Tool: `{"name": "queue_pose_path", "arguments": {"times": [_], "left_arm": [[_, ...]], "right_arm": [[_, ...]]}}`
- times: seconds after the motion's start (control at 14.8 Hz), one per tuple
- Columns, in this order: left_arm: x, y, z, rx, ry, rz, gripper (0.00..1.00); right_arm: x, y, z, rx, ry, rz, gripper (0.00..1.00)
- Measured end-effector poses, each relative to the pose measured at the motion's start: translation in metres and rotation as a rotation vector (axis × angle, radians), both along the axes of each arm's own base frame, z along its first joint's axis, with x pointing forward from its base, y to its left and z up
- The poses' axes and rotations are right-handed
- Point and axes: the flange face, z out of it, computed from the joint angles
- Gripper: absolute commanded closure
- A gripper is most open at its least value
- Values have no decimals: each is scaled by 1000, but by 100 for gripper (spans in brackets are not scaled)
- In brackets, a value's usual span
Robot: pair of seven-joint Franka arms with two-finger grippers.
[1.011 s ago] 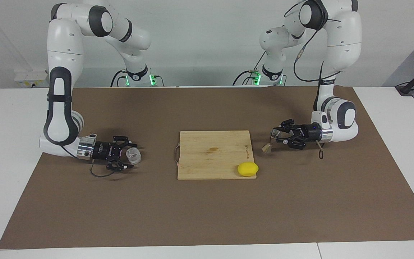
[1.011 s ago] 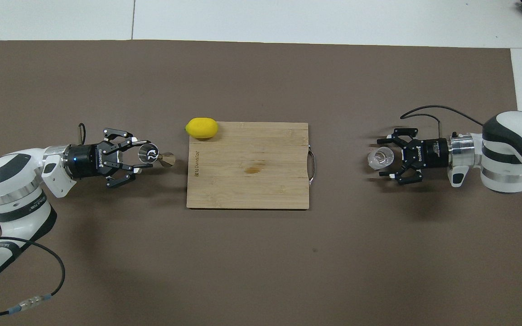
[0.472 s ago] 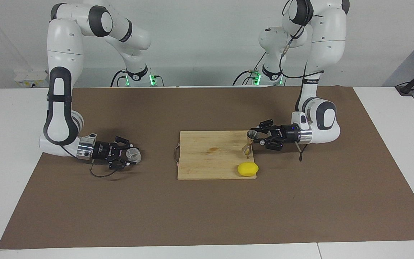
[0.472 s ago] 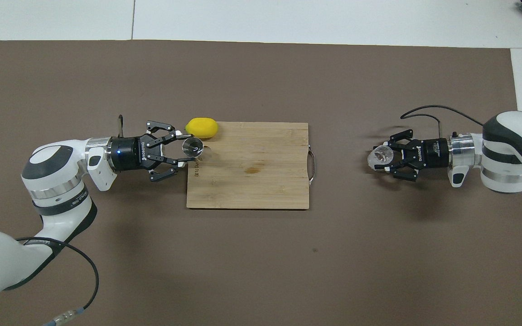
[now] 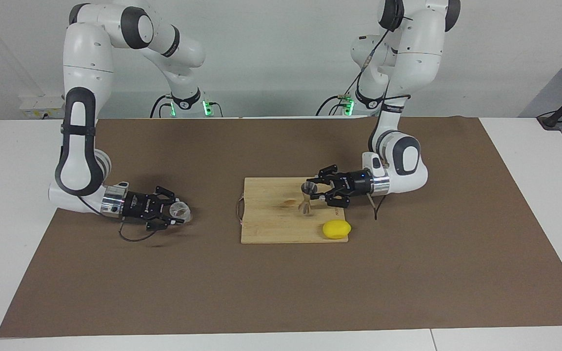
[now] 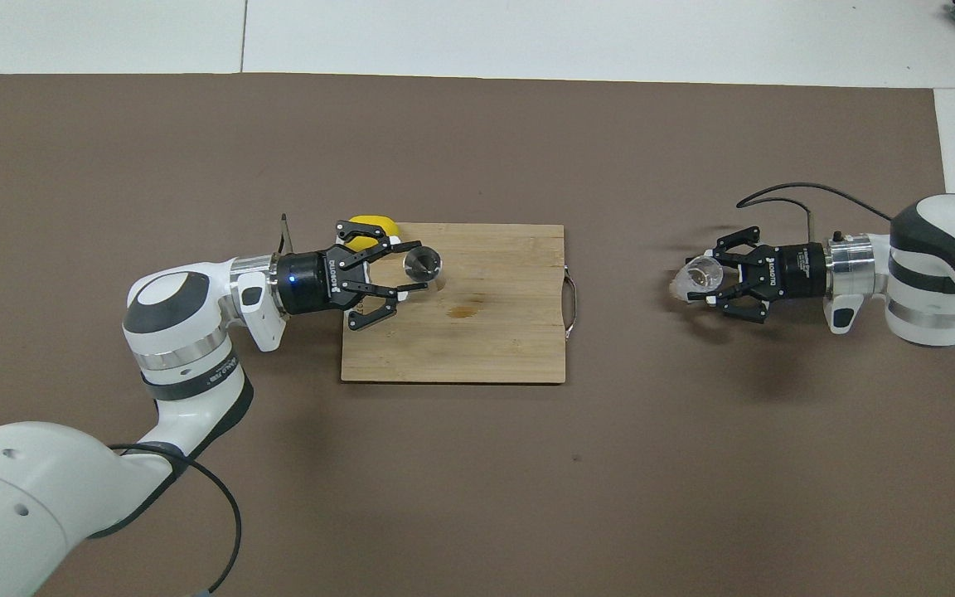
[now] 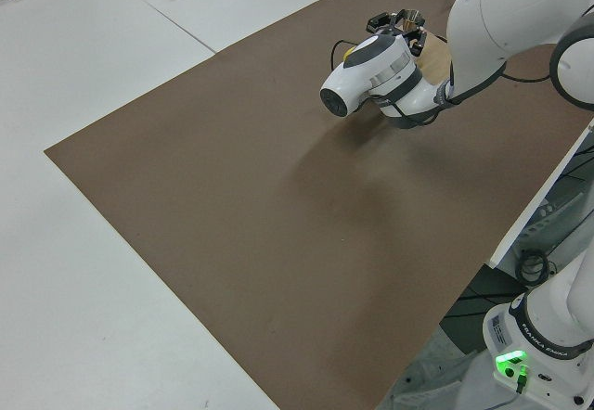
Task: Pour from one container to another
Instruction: 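Carry the metal cup onto the cutting board while the right gripper lifts the glass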
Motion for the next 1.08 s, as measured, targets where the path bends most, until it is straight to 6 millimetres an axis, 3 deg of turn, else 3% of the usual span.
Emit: {"name": "queue_pose_path", "arguments": {"times": [0.27,0.47,0.61,0.94,1.08], "left_arm": [[-18,-51,-3,15,29,19,69],[-21,-60,-8,48,37,52,69],[-20,-58,-10,64,22,64,69],[-21,-58,-13,82,-14,82,66],[-22,-57,-14,92,-24,87,66]], "right_arm": [[11,15,54,-18,-72,25,100],[14,39,89,-33,-80,43,100],[15,57,98,-64,-31,45,100],[12,104,96,-109,-9,138,100],[12,110,100,-149,-27,156,100]]}}
